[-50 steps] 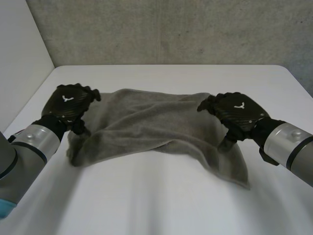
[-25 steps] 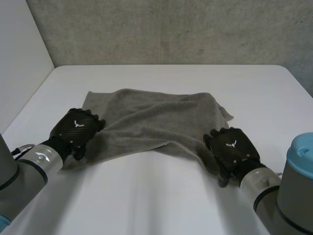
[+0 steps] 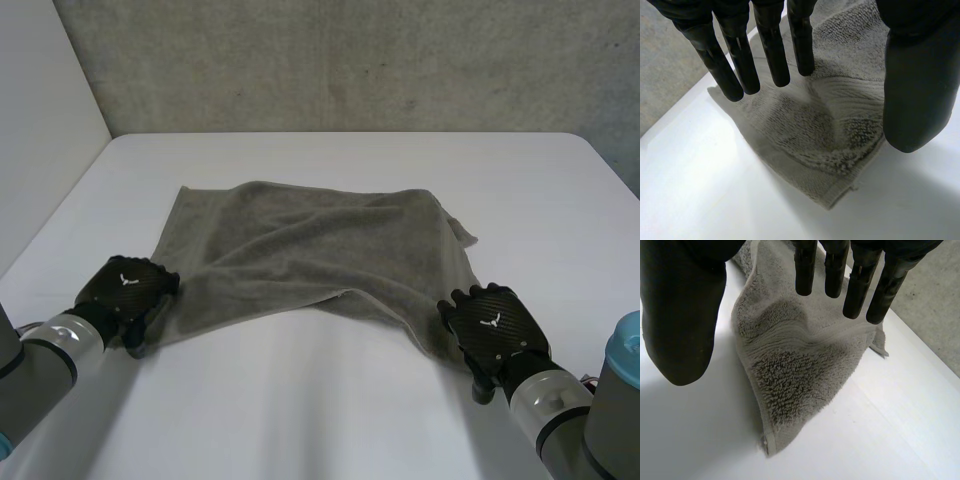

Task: Fold the towel.

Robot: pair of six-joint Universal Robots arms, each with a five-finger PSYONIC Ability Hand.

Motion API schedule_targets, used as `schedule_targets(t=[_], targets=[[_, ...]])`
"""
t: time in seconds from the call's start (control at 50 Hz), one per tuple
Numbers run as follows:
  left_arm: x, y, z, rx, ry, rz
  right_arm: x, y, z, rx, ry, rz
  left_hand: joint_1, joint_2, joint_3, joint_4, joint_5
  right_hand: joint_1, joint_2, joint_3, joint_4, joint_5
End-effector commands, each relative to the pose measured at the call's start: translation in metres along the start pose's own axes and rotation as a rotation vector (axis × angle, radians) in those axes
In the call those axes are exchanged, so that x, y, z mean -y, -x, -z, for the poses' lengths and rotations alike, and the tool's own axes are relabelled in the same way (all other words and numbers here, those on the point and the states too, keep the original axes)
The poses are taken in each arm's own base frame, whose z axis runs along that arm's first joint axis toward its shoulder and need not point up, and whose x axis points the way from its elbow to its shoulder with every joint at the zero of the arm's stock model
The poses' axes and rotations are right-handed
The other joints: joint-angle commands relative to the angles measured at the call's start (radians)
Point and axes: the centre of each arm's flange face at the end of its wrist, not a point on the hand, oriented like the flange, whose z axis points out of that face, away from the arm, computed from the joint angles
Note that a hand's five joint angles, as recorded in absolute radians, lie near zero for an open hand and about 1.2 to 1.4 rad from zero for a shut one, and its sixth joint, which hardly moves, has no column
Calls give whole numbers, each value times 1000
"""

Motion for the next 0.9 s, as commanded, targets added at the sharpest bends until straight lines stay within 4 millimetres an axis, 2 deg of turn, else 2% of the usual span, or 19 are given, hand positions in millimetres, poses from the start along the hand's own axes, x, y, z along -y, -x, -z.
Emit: schedule_targets(t=[0.02,0.3,0.56,0.7,0.74,0.78,0.8,0.84,0.9], targets=[[-6,-5,-1,-16,17,8,-3,0,1,-3,7,-2,-84,-88,-82,-87,-248,-12,-34,-33,-21,16],[-9,-2,-12,36,-14,-17,-4,-6,-5,-42,-25,-5,-84,-88,-82,-87,-248,38,16,17,29,66],[-17,-1,-25,59,8,-20,-17,-8,-23,-51,7,33,-66,-70,-65,-70,-230,155,134,134,146,183],[-16,0,-30,60,2,-24,-15,-10,-31,-60,-1,43,1,-3,3,-2,-163,217,195,196,208,245],[-15,1,-31,62,-2,-25,-14,-11,-33,-64,-6,45,40,36,41,36,-124,261,239,240,252,289],[-12,3,-33,68,-13,-32,-10,-14,-36,-76,-20,46,168,164,170,165,4,448,426,427,439,476],[-12,3,-33,68,-13,-32,-10,-14,-36,-76,-20,46,169,165,170,165,5,449,427,428,440,477],[-7,6,-34,77,-31,-41,-5,-19,-40,-93,-36,46,318,314,319,314,154,709,687,688,700,737],[-4,8,-34,85,-38,-43,-1,-21,-41,-100,-47,47,398,394,399,394,234,845,824,824,836,873]])
